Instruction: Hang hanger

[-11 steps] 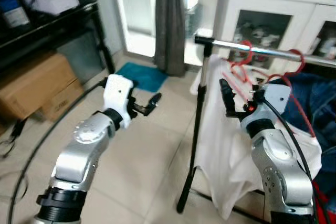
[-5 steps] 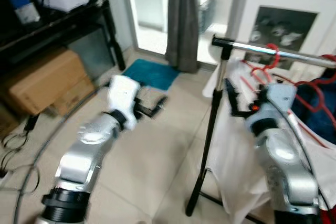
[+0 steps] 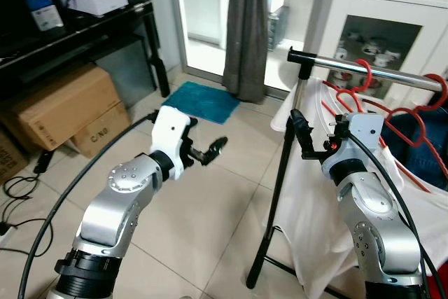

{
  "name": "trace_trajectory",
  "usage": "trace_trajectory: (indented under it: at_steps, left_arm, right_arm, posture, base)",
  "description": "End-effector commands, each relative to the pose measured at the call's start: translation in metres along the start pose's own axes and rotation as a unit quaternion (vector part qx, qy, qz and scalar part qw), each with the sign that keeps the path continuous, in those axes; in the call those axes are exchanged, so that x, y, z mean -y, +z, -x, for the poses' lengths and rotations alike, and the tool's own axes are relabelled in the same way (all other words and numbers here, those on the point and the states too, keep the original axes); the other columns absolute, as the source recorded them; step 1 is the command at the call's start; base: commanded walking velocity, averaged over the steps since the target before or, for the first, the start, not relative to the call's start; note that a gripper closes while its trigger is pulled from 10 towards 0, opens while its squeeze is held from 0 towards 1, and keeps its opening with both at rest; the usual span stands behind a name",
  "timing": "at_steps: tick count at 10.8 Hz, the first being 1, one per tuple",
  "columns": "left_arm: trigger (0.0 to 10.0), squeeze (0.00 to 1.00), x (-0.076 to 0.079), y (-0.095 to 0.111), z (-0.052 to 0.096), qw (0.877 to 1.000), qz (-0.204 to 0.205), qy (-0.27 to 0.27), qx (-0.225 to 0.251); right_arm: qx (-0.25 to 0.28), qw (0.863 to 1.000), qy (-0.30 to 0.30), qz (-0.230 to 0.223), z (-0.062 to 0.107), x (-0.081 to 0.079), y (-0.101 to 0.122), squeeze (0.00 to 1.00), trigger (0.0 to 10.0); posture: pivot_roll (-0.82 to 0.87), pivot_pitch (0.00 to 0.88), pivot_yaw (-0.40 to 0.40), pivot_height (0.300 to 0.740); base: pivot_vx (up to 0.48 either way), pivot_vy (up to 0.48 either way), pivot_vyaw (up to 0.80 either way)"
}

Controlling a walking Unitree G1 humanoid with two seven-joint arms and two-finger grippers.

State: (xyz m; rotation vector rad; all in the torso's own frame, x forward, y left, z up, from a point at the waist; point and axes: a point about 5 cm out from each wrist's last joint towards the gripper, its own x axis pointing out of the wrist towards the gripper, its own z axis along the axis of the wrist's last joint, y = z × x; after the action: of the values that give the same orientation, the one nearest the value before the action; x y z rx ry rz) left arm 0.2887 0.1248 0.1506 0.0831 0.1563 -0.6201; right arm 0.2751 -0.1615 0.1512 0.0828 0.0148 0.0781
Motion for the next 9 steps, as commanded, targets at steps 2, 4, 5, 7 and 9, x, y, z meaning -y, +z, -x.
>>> trace_trajectory:
  at_steps: [2,4,5,7,9]
  left_arm:
    - [10.0,0.95,0.000,0.003,0.000,1.000,0.000,-0.001,0.000]
    - [10.0,0.95,-0.002,0.003,0.000,1.000,0.001,0.005,-0.003]
    - [10.0,0.95,-0.004,0.002,0.000,1.000,-0.003,0.013,-0.010]
    - [10.0,0.92,-0.003,0.005,0.002,0.999,-0.037,0.000,-0.019]
    - [10.0,0.77,0.000,0.005,0.003,0.998,-0.046,-0.028,-0.019]
  right_arm:
    - [-0.006,1.000,0.003,-0.006,-0.003,-0.002,0.001,0.00,10.0]
    - [-0.001,1.000,0.007,-0.005,-0.006,-0.003,0.003,0.00,10.0]
    - [0.001,1.000,0.008,-0.004,-0.009,-0.002,0.007,0.00,10.0]
    - [-0.014,1.000,0.006,-0.020,-0.016,0.017,0.015,0.00,10.0]
    - [-0.035,0.999,0.028,-0.006,-0.027,0.027,0.022,0.00,10.0]
  posture:
    - [-0.14,0.000,0.053,0.719]
    - [-0.14,0.000,0.055,0.719]
    - [-0.14,0.000,0.056,0.719]
    - [-0.15,0.000,0.037,0.719]
    - [-0.15,0.000,0.042,0.719]
  base:
    - [0.000,0.000,0.00]
    - [0.000,0.000,0.00]
    - [0.000,0.000,0.00]
    - [0.000,0.000,0.00]
    - [0.000,0.000,0.00]
